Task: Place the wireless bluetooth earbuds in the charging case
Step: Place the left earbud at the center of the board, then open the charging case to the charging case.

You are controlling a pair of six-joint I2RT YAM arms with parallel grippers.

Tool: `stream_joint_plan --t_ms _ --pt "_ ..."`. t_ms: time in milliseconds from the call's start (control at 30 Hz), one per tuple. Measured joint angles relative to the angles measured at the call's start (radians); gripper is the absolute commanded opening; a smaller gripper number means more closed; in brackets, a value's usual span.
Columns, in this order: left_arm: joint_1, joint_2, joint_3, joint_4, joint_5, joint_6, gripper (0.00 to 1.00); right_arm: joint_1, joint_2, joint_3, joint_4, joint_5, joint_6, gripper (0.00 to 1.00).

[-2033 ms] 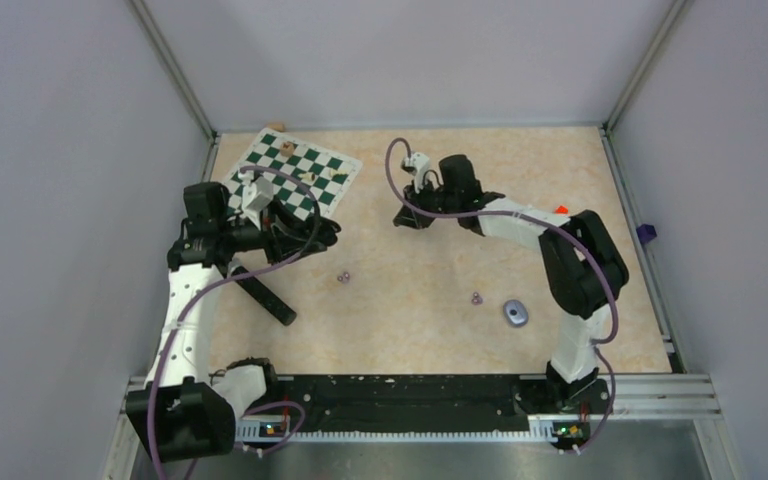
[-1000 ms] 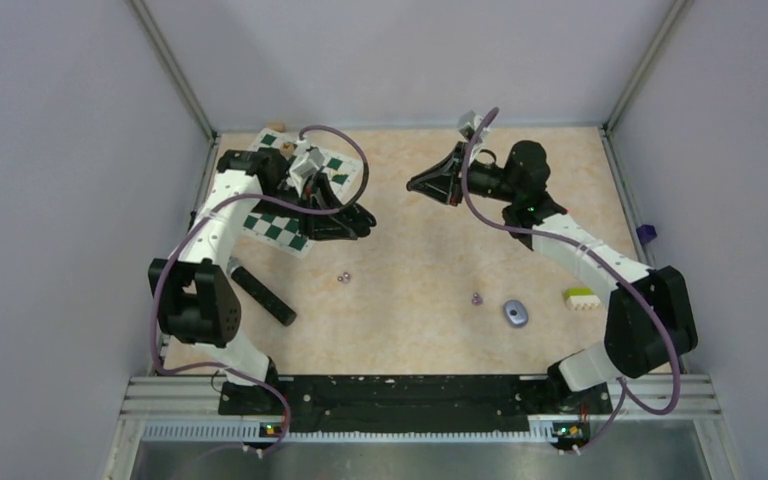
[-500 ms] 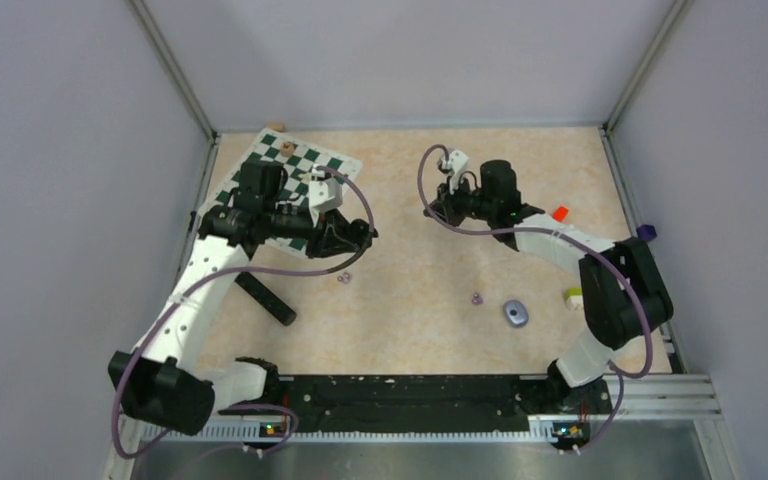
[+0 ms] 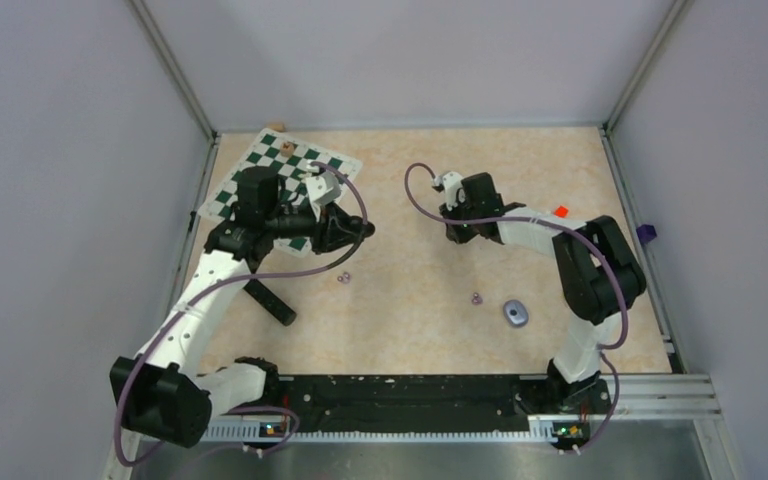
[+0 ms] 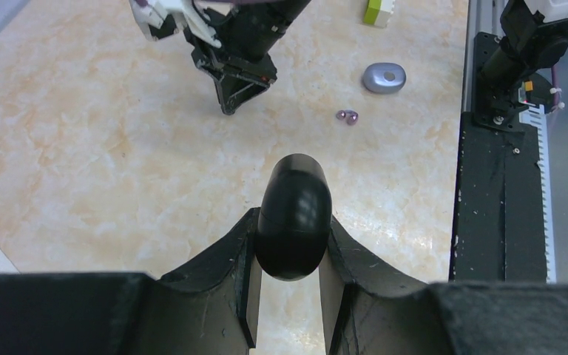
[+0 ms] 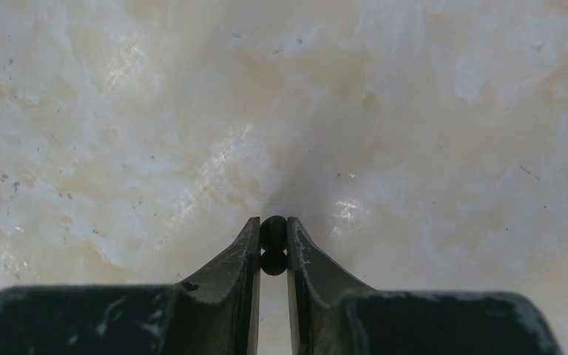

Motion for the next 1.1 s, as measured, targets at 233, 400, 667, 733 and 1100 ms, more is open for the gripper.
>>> stream_joint_plan --t_ms 233,400,667,733,1100 --pt "0.0 -0.042 -0.013 0.058 0.007 -0.033 0.0 0.053 0.06 0.087 -0.071 0.062 0.007 0.41" --pt "0.0 -0.05 -0.019 0.068 0.009 -0.037 0.0 0.085 0.07 0.109 -0.116 0.068 0.019 0.57" --pt "0.0 -0.05 -0.021 0.077 0.019 -0.045 0.0 0.087 0.057 0.124 -0.135 -0.002 0.049 0.63" --pt "0.0 -0.05 -0.023 0.08 0.021 -0.048 0.0 0.082 0.032 0.124 -0.14 -0.011 0.05 0.61" --pt "0.0 -0.051 -0.027 0.082 0.031 -0.055 0.0 0.012 -0.023 0.132 -0.147 0.071 -0.028 0.38"
